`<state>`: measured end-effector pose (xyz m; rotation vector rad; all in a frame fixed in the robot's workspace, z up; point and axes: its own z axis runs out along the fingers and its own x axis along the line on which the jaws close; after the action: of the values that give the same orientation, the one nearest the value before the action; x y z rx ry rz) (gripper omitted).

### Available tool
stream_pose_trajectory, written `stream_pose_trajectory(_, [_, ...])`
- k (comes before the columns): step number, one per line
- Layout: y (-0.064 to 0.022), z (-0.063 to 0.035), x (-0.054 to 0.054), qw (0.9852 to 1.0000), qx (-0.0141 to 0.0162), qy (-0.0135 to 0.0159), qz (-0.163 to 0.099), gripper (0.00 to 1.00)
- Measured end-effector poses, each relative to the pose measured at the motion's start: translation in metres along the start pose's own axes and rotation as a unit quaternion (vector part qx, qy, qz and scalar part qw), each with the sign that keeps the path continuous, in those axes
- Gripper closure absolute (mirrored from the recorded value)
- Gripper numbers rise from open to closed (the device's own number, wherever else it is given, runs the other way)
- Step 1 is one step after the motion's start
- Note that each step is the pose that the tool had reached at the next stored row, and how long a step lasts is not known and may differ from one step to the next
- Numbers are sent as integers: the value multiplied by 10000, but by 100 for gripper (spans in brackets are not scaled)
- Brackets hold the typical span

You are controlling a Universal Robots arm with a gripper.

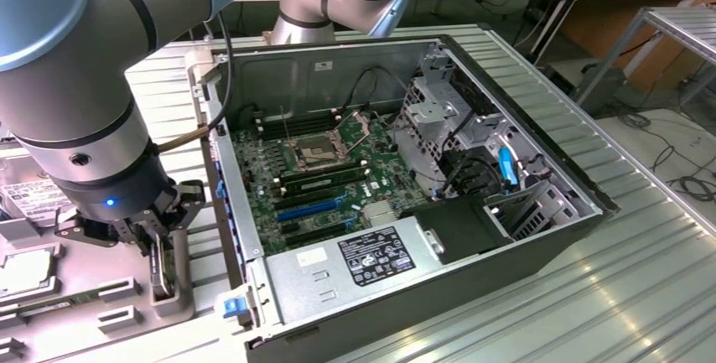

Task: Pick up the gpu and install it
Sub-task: 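Pick up the gpu and move the gpu toward the slot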

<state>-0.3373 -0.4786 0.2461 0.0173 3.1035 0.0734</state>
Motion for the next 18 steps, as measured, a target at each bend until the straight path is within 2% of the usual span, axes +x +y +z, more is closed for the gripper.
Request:
stream_pose_trajectory(10, [4, -91, -3, 10000, 1, 1, 0, 73])
stream_pose_trajectory(18, [9, -202, -7, 10000, 1, 1, 0, 73])
